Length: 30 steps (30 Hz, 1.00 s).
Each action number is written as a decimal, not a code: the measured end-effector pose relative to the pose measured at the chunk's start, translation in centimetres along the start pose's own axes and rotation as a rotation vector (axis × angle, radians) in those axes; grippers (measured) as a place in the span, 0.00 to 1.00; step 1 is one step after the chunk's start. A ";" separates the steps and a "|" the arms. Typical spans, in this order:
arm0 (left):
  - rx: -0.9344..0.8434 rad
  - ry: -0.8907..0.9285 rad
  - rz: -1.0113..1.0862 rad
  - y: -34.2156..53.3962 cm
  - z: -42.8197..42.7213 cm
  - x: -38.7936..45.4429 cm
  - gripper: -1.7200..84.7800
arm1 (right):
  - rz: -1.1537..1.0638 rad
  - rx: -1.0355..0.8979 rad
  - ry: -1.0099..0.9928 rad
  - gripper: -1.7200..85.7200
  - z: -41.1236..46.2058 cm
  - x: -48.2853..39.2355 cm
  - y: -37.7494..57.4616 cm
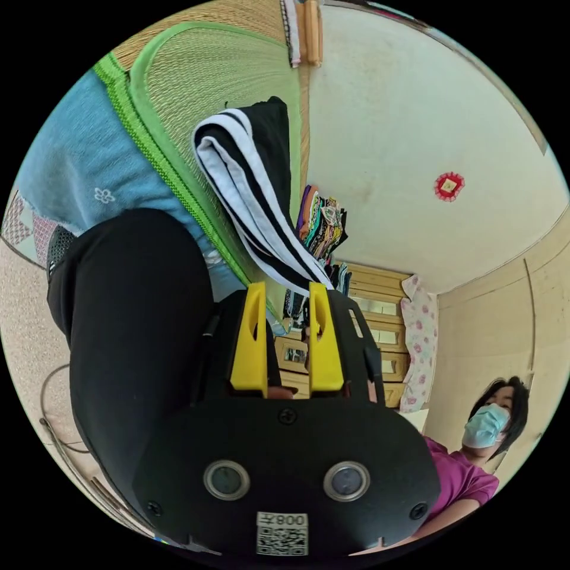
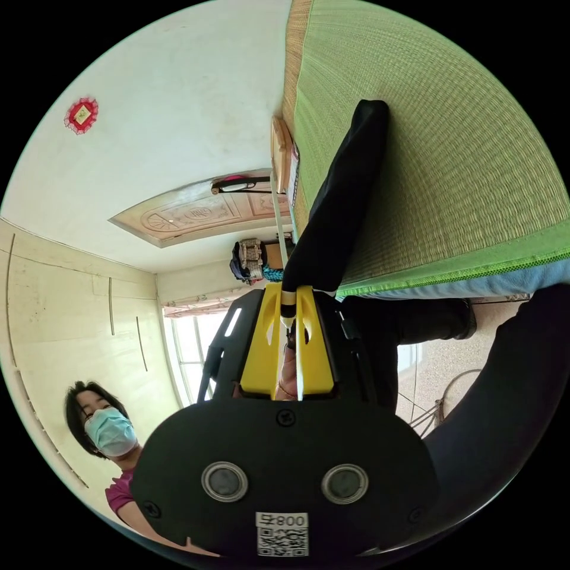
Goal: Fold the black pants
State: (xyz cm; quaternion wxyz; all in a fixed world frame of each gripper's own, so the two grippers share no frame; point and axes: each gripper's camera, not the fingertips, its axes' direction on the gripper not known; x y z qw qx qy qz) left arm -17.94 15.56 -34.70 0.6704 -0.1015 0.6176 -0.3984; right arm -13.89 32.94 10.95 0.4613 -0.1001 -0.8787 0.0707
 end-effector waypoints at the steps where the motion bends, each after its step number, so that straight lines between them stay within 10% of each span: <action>1: 0.025 0.028 -0.023 -0.1 -0.8 -0.3 0.16 | -0.005 -0.002 0.002 0.05 0.2 -0.4 -0.1; 30: 0.199 0.195 -0.191 -4.0 -7.5 -2.2 0.22 | -0.026 0.005 -0.001 0.05 1.2 -3.7 -1.5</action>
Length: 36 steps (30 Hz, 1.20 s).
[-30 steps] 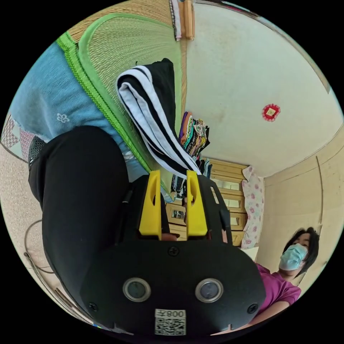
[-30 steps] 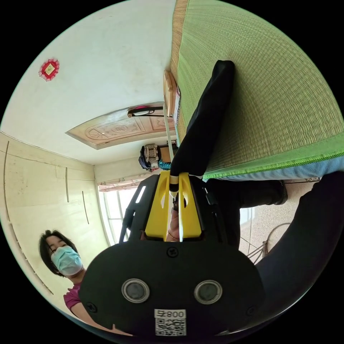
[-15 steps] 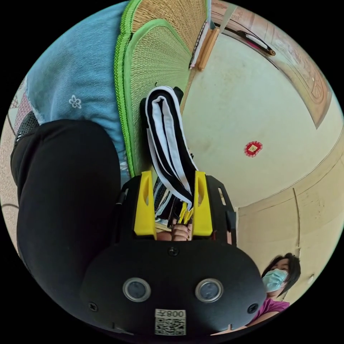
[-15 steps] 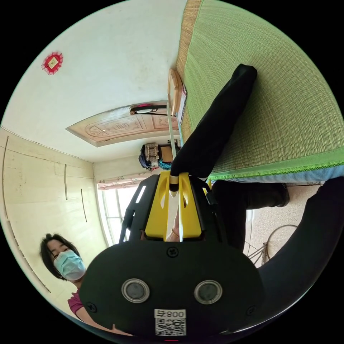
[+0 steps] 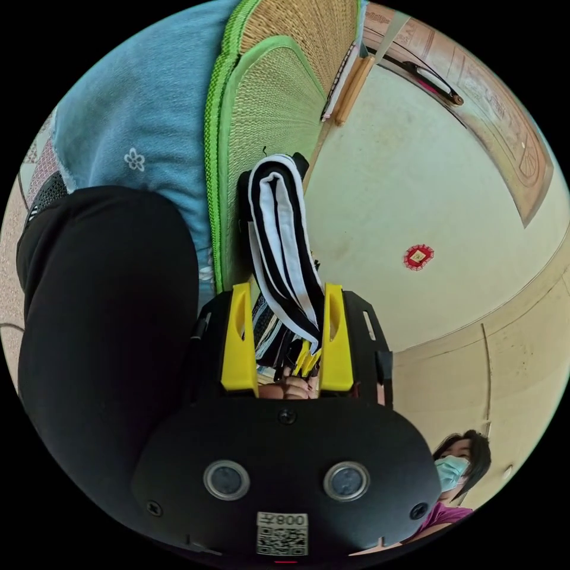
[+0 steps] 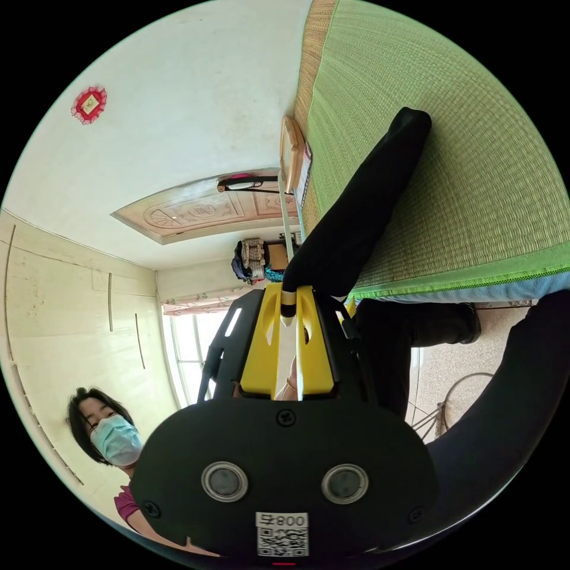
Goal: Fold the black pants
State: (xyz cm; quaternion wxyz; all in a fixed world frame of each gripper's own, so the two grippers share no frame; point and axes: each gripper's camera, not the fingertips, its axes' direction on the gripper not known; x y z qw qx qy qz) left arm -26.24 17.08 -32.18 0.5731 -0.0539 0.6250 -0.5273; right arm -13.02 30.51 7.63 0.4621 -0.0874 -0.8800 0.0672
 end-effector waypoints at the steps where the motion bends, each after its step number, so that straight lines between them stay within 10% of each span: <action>1: 0.003 0.002 -0.005 -0.3 0.3 -0.2 0.22 | -0.003 -0.001 0.000 0.05 0.0 -0.2 -0.2; 36: -0.064 -0.024 0.162 -2.8 13.6 -2.8 0.10 | -0.100 -0.059 -0.022 0.04 -10.5 -3.1 2.0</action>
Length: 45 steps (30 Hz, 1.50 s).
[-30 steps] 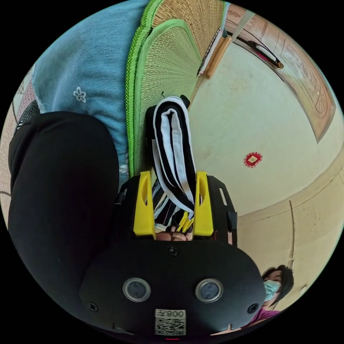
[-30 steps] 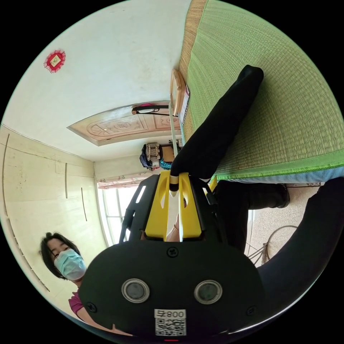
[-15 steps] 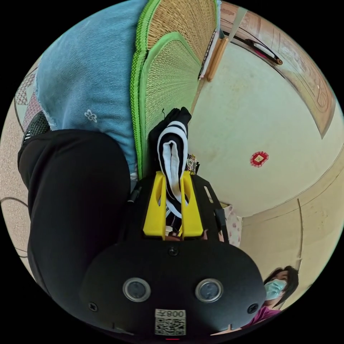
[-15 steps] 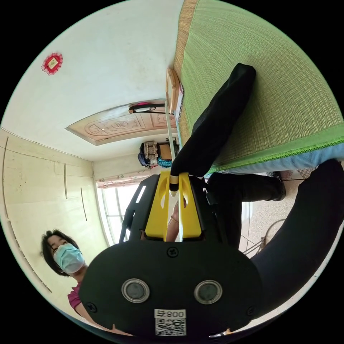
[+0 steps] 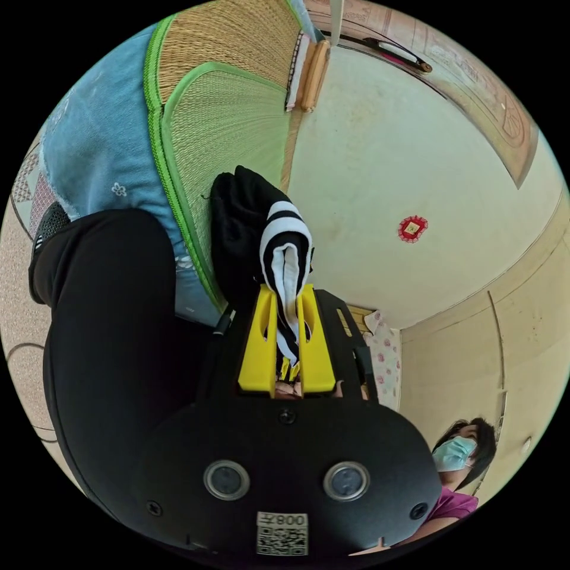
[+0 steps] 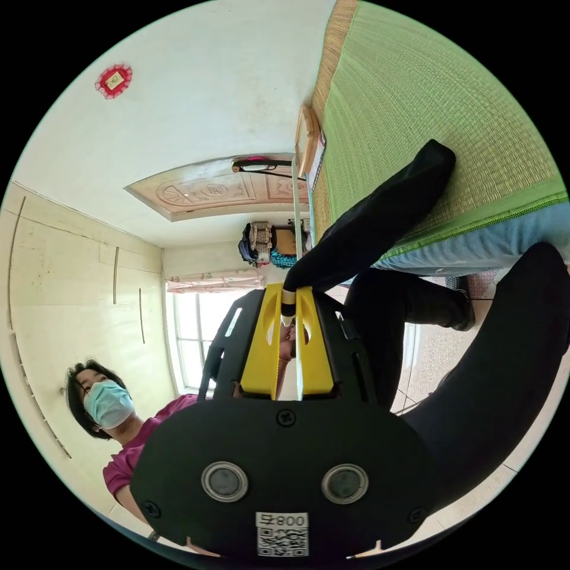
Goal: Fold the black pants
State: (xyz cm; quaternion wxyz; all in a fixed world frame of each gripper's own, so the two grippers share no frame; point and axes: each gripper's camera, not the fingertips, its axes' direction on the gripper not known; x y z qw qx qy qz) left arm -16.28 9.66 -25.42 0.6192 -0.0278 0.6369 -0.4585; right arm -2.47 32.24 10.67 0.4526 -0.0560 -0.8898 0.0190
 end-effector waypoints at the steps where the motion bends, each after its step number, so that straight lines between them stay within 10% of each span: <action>1: -0.007 0.012 0.010 0.0 1.0 0.0 0.10 | -0.017 0.003 -0.003 0.04 -0.6 -0.6 0.2; 20: -0.135 0.035 0.095 -4.2 27.5 -4.7 0.09 | -0.172 0.134 -0.087 0.04 -16.7 -5.4 -3.6; 30: -0.476 0.103 0.211 -11.1 70.2 -0.6 0.09 | -0.379 0.436 -0.047 0.04 -40.9 -16.5 -13.8; 39: -0.808 0.204 0.538 0.7 114.2 15.9 0.09 | -0.670 0.724 0.223 0.04 -69.3 -41.2 -12.4; 45: -0.936 0.095 0.555 7.5 133.7 7.0 0.09 | -0.511 0.830 0.395 0.04 -80.7 -39.4 -10.3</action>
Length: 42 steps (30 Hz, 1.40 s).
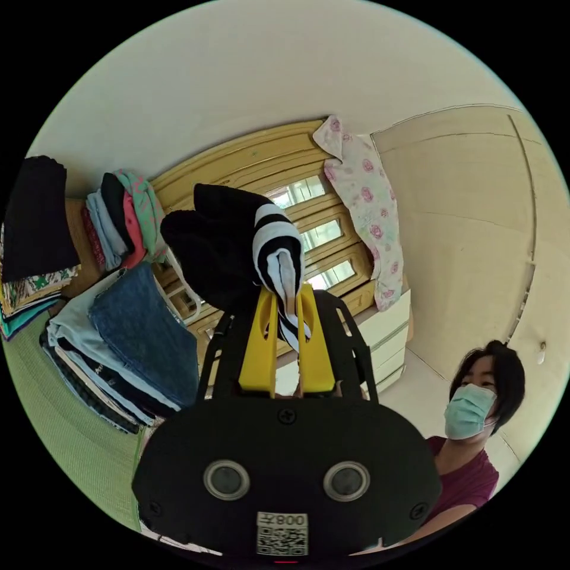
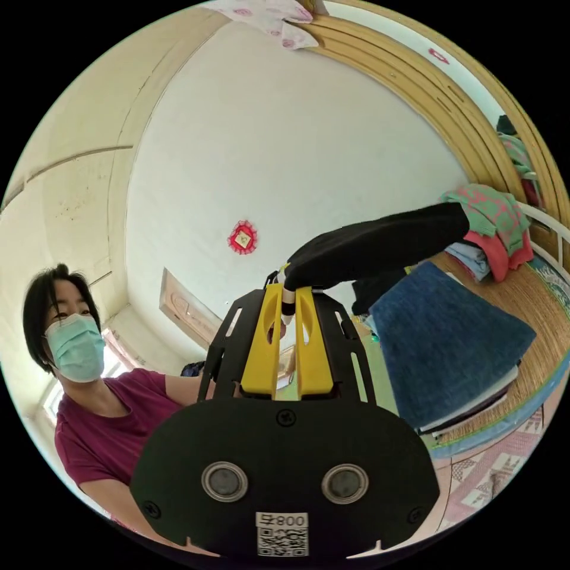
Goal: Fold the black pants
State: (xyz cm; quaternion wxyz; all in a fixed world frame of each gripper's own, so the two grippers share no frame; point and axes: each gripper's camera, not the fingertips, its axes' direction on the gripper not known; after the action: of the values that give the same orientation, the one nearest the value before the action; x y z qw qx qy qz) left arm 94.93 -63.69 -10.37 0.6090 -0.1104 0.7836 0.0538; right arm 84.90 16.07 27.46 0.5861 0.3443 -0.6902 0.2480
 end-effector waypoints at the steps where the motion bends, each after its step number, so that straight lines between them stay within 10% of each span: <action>1: -0.024 -0.041 -0.068 0.2 2.5 -4.4 0.09 | 0.072 -0.017 0.032 0.04 -0.1 3.3 0.8; 5: -0.174 -0.268 -0.240 1.4 7.8 -17.9 0.09 | 0.390 -0.134 0.121 0.04 2.7 17.0 5.5; 12: -0.179 -0.086 -0.287 1.9 11.6 -28.8 0.09 | 0.521 -0.194 0.052 0.04 4.7 23.2 6.4; 26: -0.169 -0.156 -0.352 -0.3 18.3 -38.5 0.09 | 0.254 -0.718 0.118 0.04 12.8 26.9 -2.1; 42: 0.237 -0.427 -0.469 9.4 21.1 -38.8 0.10 | 0.111 -0.958 -0.081 0.09 8.6 34.8 -10.0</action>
State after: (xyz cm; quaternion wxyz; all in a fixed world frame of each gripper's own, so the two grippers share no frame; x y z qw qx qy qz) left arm 121.69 -45.80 21.29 0.7638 -0.2023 0.5924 -0.1572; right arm 84.43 -3.20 59.33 0.6371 0.0079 -0.7665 -0.0803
